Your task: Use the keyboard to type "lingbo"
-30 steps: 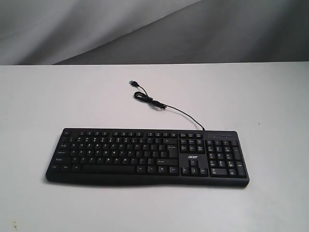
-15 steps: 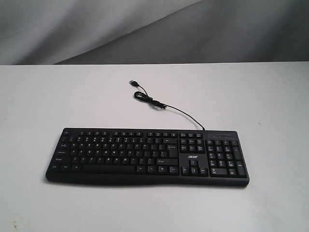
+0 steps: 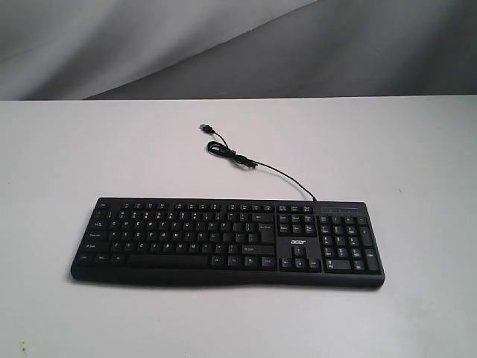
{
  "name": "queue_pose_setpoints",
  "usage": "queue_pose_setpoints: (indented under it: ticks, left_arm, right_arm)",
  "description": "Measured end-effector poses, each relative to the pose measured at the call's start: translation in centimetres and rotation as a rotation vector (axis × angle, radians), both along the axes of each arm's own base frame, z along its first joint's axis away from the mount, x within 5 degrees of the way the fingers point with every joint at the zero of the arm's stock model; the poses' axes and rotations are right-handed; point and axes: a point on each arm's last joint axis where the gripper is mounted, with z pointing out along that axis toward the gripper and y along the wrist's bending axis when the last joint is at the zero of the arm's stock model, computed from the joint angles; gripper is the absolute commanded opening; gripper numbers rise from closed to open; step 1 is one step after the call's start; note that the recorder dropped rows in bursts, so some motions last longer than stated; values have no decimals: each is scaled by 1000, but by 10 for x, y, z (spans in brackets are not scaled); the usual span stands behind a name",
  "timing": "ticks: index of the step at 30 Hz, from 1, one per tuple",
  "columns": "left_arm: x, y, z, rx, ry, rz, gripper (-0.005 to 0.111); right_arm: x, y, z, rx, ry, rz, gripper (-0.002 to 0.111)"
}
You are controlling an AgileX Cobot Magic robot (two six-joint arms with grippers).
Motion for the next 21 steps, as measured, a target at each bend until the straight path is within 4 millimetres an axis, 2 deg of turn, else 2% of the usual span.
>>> queue_pose_setpoints:
  ticks: [21]
  left_arm:
    - [0,0,0,0,-2,0,0]
  right_arm:
    - [-1,0,-3,0,38,-2,0]
